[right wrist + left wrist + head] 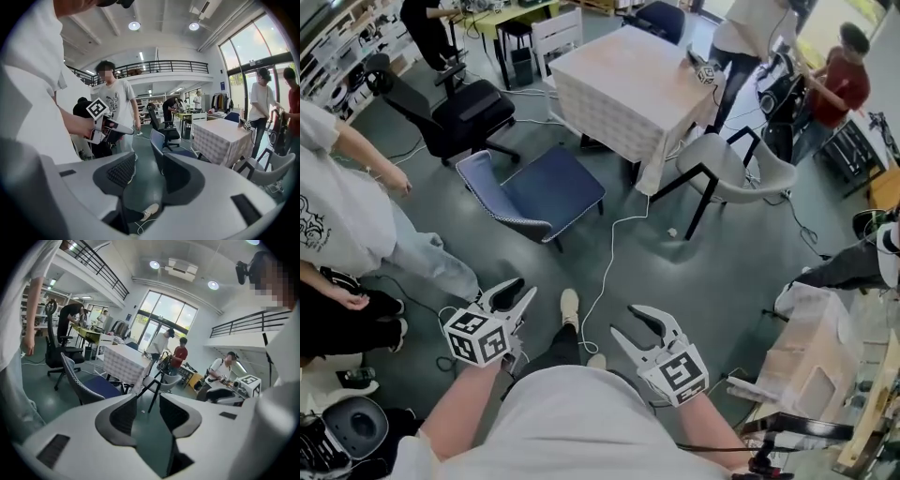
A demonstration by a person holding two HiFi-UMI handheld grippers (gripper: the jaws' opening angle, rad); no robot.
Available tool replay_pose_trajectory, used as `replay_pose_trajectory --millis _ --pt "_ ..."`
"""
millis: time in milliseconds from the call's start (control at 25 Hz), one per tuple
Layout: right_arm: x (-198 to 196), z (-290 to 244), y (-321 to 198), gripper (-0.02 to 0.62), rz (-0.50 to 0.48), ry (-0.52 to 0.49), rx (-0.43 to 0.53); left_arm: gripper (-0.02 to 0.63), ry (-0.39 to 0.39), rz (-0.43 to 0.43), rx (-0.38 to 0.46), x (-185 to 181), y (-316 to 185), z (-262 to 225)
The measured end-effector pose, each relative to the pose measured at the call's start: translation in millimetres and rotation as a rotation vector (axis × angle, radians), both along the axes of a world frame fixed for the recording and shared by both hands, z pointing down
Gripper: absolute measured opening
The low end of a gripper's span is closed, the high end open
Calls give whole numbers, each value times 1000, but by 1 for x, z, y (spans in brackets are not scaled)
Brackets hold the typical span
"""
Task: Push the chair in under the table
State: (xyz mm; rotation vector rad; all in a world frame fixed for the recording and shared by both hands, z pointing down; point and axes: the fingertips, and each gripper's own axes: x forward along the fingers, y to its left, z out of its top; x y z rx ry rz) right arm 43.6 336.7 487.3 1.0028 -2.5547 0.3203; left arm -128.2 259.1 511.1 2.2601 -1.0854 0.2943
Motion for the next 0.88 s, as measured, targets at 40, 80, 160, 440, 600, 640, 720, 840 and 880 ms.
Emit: replay_pose_trajectory --millis 40,80,160,440,600,640,720,840,880 --pt "2 -2 -13 186 8 3 -1 149 9 -29 -11 -6 -20 3" --pt "4 -3 -24 189 14 9 -7 157 16 -61 -22 -13 -41 7" --pt "7 -6 -48 189 25 32 -23 174 12 -129 -48 -33 -85 20" --pt "-5 -23 -145 189 91 93 0 227 -86 -343 -132 -113 -220 79" --pt "-29 -19 -182 189 90 87 -18 266 -149 -484 -220 -170 -256 121" --pt "-32 -18 -190 189 82 88 -26 271 -164 -509 -245 -179 -263 131" --pt "-36 -17 -204 189 64 95 -37 280 -198 -539 -292 -193 -270 151" --pt "-32 -15 -230 189 49 96 -42 290 -234 -576 -344 -206 -284 175" --pt "-29 -13 -240 189 46 95 -44 290 -235 -588 -364 -208 -290 184"
